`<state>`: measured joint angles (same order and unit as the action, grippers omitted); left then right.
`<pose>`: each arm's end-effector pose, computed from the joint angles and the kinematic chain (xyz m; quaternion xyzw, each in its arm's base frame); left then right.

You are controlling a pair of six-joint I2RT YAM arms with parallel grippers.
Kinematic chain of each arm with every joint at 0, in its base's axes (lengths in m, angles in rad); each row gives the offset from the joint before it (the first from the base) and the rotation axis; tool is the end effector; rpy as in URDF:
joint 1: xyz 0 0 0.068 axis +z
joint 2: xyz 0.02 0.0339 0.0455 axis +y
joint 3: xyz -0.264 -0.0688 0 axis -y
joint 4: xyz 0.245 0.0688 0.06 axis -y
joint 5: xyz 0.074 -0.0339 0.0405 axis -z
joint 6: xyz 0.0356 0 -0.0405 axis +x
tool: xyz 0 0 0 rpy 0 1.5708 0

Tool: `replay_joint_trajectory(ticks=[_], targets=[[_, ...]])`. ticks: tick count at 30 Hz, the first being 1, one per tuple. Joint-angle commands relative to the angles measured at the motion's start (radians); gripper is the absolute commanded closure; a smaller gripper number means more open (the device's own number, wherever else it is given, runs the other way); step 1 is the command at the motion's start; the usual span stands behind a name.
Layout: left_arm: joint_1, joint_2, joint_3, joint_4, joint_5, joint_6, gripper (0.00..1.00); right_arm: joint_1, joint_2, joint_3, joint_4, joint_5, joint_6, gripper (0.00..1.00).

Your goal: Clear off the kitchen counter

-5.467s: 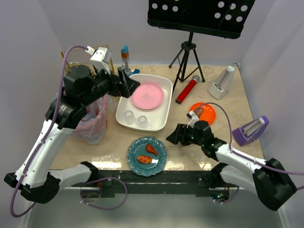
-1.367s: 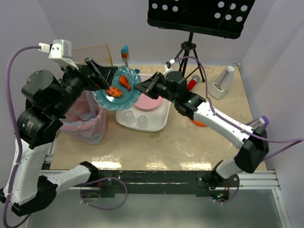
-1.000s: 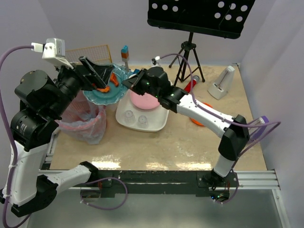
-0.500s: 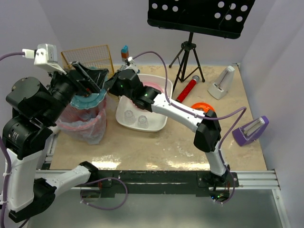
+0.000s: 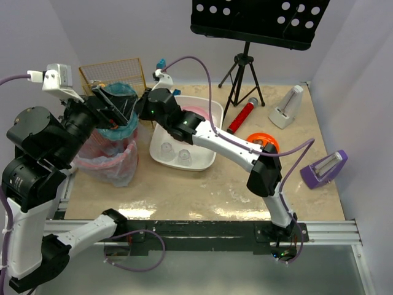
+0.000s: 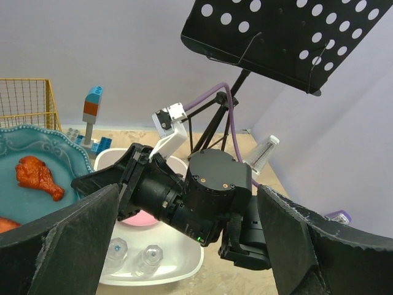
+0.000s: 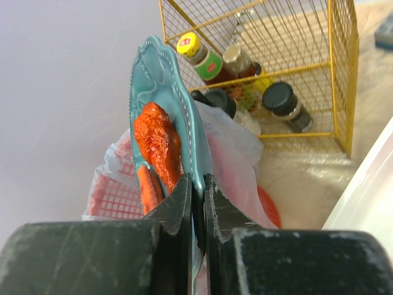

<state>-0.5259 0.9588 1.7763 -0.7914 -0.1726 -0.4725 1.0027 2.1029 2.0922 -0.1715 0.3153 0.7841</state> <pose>0.0906 -0.0455 0.5522 -0.0432 0.6966 -0.2888 0.6553 0.2813 0.4203 0.3788 0.0171 0.7654 0.4168 0.4901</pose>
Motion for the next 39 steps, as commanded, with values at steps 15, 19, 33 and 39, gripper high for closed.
replay_joint_trajectory(ticks=[15, 19, 33, 39], targets=[[0.001, -0.025, -0.017, 0.032, -0.022, -0.002, 0.02, 0.114, -0.001, 0.16, 0.316, 0.206, -0.379, 1.0], [0.001, -0.031, -0.017, 0.034, -0.025, 0.0, 0.01, 0.122, -0.004, 0.157, 0.331, 0.229, -0.405, 1.0], [0.001, -0.032, -0.02, 0.032, -0.033, 0.0, 0.01, 0.149, -0.086, 0.059, 0.472, 0.286, -0.513, 1.0], [0.003, -0.038, -0.014, 0.069, 0.024, 0.012, 0.01, 0.146, -0.152, 0.043, 0.463, 0.203, -0.424, 1.0]])
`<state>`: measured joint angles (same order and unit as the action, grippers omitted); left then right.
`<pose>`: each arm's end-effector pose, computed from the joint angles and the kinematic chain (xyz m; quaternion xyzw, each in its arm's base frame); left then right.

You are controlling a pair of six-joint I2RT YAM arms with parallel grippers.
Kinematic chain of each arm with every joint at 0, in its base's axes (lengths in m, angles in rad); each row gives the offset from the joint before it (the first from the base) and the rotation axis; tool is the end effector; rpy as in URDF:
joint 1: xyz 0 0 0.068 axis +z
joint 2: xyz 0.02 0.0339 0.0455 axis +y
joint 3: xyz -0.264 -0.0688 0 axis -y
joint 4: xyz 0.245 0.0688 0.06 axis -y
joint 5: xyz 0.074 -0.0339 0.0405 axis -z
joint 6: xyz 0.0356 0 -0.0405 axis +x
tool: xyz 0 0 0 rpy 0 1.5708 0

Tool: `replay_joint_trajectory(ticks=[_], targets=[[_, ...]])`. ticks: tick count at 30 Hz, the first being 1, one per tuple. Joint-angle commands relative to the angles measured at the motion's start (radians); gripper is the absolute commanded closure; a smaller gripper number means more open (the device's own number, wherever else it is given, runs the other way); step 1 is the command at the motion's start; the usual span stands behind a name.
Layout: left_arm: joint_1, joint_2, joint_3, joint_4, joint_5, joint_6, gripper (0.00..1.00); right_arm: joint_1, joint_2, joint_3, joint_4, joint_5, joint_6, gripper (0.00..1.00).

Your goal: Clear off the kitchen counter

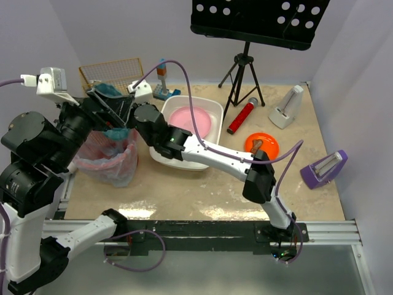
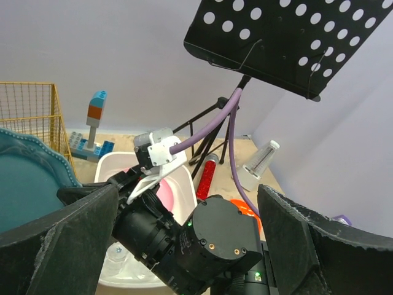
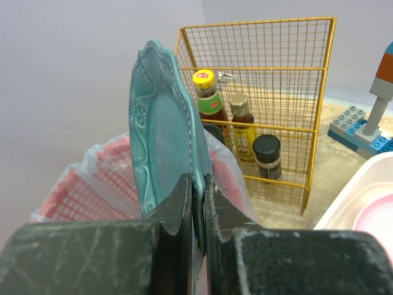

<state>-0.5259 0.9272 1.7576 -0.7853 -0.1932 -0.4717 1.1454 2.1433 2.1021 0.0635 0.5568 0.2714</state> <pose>0.0825 -0.0400 0.5509 -0.0511 0.6894 -0.2857 0.6637 0.2295 0.4609 0.3876 -0.1065 0.6922 0.3013 0.6470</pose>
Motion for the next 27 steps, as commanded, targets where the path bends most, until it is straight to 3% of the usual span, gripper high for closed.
replay_joint_trajectory(ticks=[1, 6, 10, 18, 27], targets=[[0.001, -0.007, 0.005, 0.076, 0.072, 0.015, 0.01, 0.001, -0.203, 0.027, 0.225, -0.047, 0.11, 1.0], [0.001, -0.01, -0.001, 0.126, 0.156, 0.022, 0.01, -0.064, -0.29, -0.066, 0.22, -0.156, 0.294, 1.0], [0.003, -0.005, -0.013, 0.127, 0.159, 0.024, 0.01, -0.171, -0.413, -0.261, 0.292, -0.28, 0.495, 1.0], [0.001, -0.001, -0.026, 0.138, 0.173, 0.027, 0.01, -0.34, -0.586, -0.595, 0.323, -0.27, 0.615, 1.0], [0.003, -0.002, -0.04, 0.152, 0.221, 0.035, 0.01, -0.504, -0.611, -0.833, 0.352, -0.311, 0.73, 1.0]])
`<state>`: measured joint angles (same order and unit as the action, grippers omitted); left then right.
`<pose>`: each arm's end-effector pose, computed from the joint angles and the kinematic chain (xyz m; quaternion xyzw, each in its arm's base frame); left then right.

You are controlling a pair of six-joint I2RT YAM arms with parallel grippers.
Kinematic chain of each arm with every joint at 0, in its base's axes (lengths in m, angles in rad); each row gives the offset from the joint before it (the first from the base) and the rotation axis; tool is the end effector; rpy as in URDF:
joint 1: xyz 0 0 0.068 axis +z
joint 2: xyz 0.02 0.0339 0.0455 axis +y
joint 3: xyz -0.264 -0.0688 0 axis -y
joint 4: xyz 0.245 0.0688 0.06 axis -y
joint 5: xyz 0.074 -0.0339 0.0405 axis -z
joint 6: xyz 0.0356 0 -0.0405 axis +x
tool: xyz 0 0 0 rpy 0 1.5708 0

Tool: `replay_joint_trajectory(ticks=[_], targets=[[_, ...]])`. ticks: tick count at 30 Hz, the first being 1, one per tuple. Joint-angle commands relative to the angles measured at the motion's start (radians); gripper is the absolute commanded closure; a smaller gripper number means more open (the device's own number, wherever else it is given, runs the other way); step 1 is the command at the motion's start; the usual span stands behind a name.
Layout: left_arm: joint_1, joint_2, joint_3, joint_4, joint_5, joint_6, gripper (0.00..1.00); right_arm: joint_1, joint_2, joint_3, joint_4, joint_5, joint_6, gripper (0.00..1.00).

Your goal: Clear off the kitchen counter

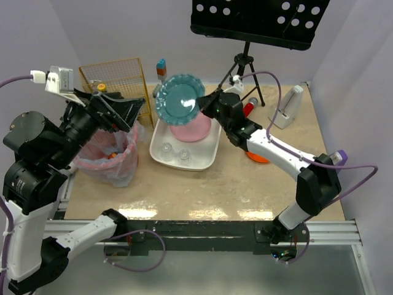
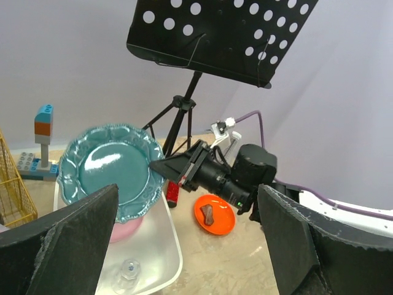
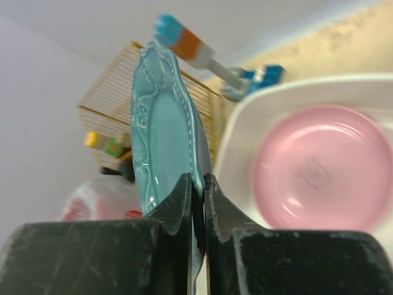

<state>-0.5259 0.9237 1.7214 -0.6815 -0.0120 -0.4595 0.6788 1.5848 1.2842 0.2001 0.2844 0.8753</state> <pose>0.0848 -0.0488 0.5541 0.0176 0.6646 -0.3498 0.6600 0.3044 0.2328 0.3514 0.1666 0.7214 0.3906 0.5471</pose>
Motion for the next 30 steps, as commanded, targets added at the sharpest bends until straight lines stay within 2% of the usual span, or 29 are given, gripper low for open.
replay_joint_trajectory(ticks=[1, 9, 30], targets=[[0.001, 0.003, -0.005, 0.046, 0.041, 0.022, 0.01, -0.045, -0.045, -0.026, 0.217, -0.037, 0.129, 1.0], [0.003, -0.005, -0.02, 0.042, 0.037, 0.024, 0.01, -0.123, 0.076, -0.1, 0.291, -0.129, 0.194, 1.0], [0.001, 0.0, -0.016, 0.014, -0.011, 0.051, 0.0, -0.139, 0.316, -0.148, 0.372, -0.16, 0.251, 1.0]])
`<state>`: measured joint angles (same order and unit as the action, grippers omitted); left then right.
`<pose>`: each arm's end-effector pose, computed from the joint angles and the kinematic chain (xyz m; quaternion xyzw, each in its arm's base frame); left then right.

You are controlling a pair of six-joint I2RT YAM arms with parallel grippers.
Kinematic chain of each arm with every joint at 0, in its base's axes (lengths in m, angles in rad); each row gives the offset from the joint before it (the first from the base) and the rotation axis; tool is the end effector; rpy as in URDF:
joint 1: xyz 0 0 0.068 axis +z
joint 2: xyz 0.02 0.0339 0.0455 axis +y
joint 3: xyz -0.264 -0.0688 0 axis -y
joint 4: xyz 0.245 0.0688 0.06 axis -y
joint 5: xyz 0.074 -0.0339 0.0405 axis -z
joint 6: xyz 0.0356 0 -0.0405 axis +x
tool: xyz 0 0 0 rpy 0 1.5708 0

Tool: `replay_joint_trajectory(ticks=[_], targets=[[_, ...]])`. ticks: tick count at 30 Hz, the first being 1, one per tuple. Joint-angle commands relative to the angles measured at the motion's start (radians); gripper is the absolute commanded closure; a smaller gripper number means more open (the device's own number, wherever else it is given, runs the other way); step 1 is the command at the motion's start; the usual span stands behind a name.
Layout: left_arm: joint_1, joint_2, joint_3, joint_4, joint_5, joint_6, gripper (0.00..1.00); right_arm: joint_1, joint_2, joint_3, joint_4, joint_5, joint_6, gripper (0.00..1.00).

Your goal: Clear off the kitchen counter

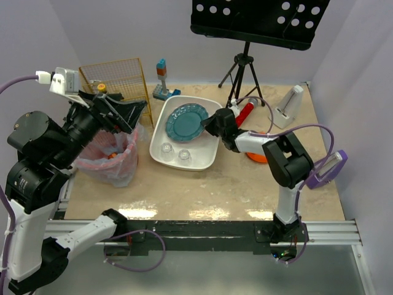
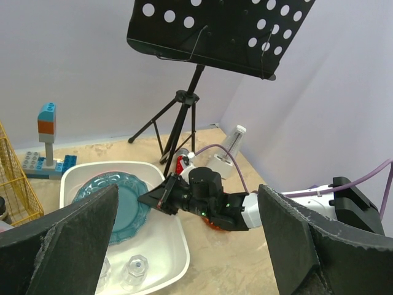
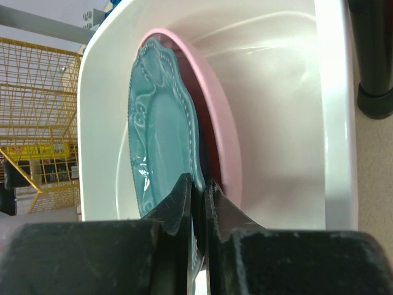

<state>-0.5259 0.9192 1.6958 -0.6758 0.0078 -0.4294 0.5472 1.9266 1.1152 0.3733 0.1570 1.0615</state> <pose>0.0878 -0.0513 0.5489 0.0352 0.6697 -0.3433 0.6576 0.3641 0.2153 0.1783 0.2546 0.8029 0.3394 0.4187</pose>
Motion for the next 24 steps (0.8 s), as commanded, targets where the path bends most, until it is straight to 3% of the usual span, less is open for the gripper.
replay_joint_trajectory(ticks=[1, 2, 7, 14, 24], targets=[[0.001, 0.004, 0.008, 0.007, -0.032, 0.021, 0.0, -0.009, -0.017, 0.026, 0.197, -0.042, 0.064, 1.0], [0.001, 0.004, 0.01, 0.008, -0.034, 0.023, 0.0, -0.012, -0.008, 0.032, 0.196, -0.053, 0.066, 1.0], [0.001, 0.007, 0.004, 0.012, -0.037, 0.024, 0.0, -0.02, 0.021, 0.054, 0.161, -0.079, 0.069, 0.75], [0.003, 0.018, -0.004, 0.021, -0.032, 0.029, 0.0, -0.027, 0.023, 0.064, 0.112, -0.074, 0.06, 0.57], [0.001, 0.009, -0.027, 0.036, -0.043, 0.034, 0.0, -0.029, -0.038, 0.103, -0.033, 0.001, -0.018, 0.49]])
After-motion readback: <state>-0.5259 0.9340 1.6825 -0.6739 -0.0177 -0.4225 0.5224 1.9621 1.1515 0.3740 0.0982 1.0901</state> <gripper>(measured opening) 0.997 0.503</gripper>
